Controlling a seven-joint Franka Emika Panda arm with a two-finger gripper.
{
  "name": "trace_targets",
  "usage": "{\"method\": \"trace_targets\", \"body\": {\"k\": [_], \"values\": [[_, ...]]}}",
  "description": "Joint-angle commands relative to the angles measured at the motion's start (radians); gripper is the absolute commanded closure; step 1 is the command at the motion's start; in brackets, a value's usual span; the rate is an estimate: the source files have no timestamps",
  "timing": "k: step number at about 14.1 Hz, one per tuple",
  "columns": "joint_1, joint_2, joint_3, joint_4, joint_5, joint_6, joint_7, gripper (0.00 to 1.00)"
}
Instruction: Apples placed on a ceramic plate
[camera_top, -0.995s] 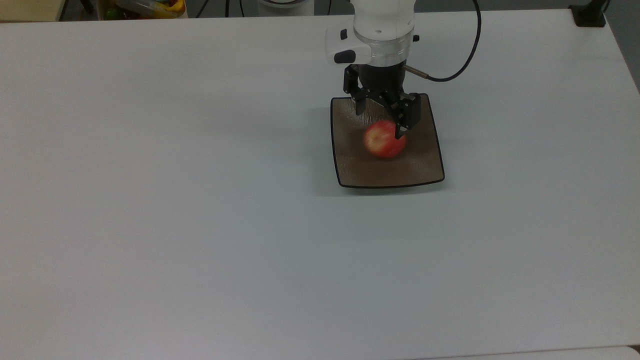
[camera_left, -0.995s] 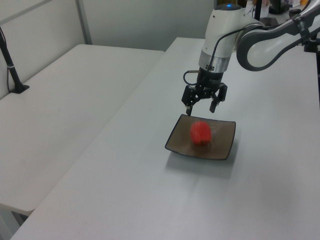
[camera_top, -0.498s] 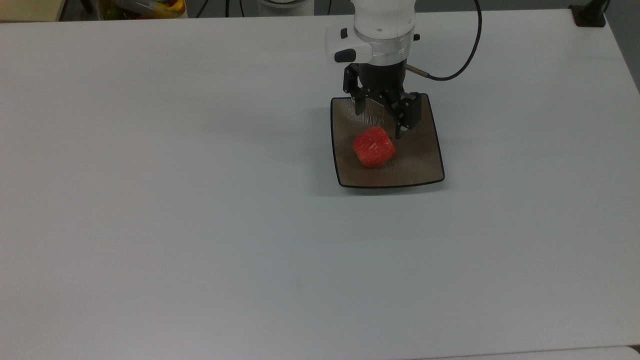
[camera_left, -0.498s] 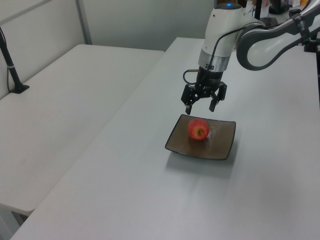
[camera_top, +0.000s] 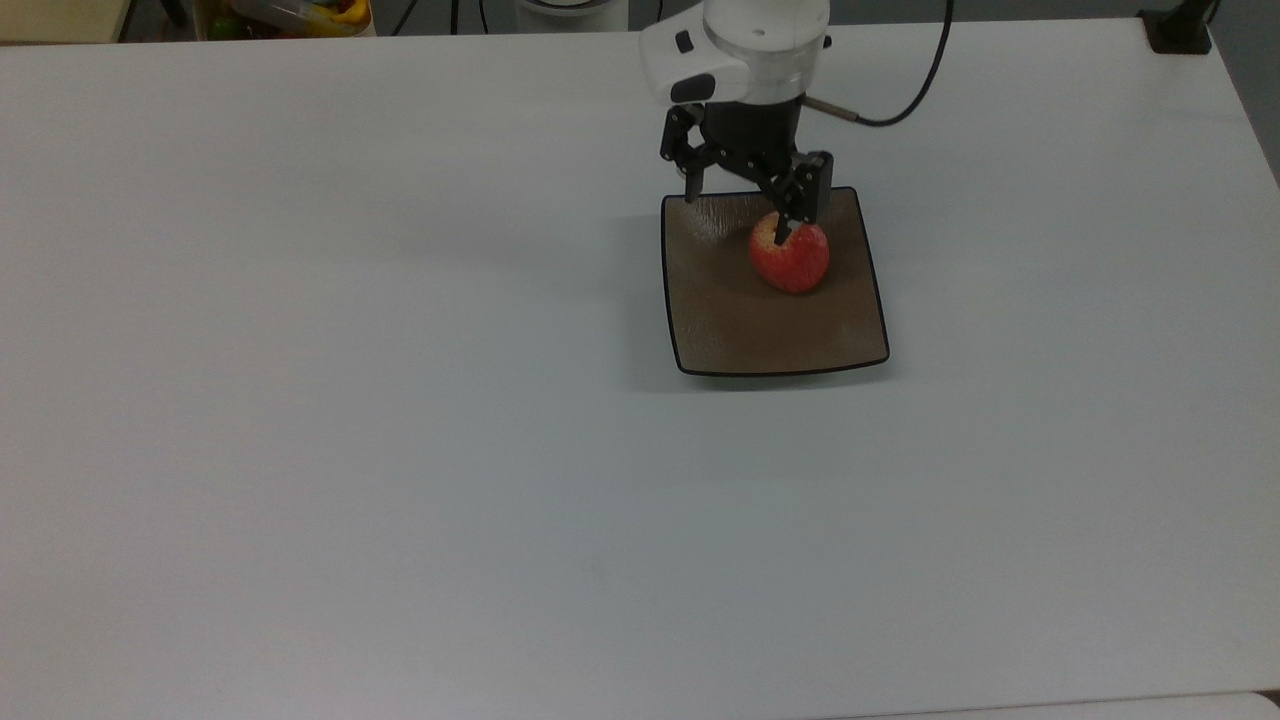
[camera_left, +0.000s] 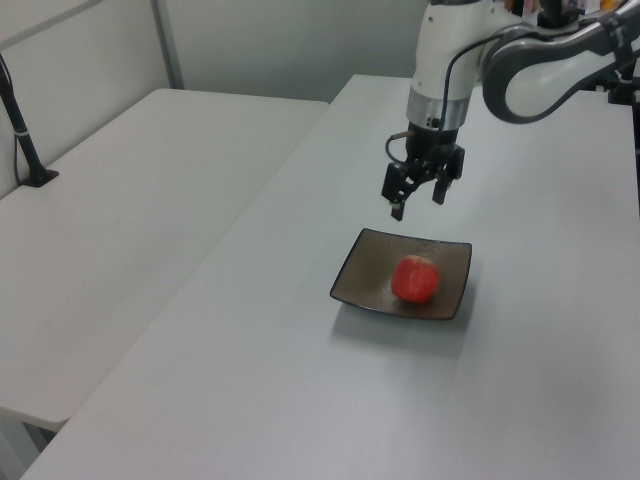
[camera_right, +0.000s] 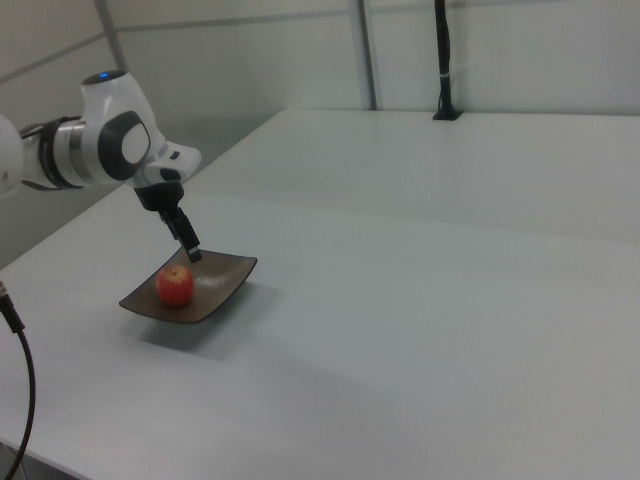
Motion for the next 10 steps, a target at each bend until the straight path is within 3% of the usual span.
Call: {"method": "trace_targets", "body": {"k": [1, 5, 9, 10], "values": [[-0.029, -0.076, -0.003, -0.011, 0.014, -0.145, -0.414, 0.0], [-0.075, -0.108, -0.038, -0.014, 0.015, -0.184, -0.698, 0.0], [-0.081, -0.169, -0.158, -0.006, 0.075, -0.222, -0.751, 0.0], [-0.107, -0.171, -0.161, 0.004, 0.075, -0.225, -0.774, 0.0]]}}
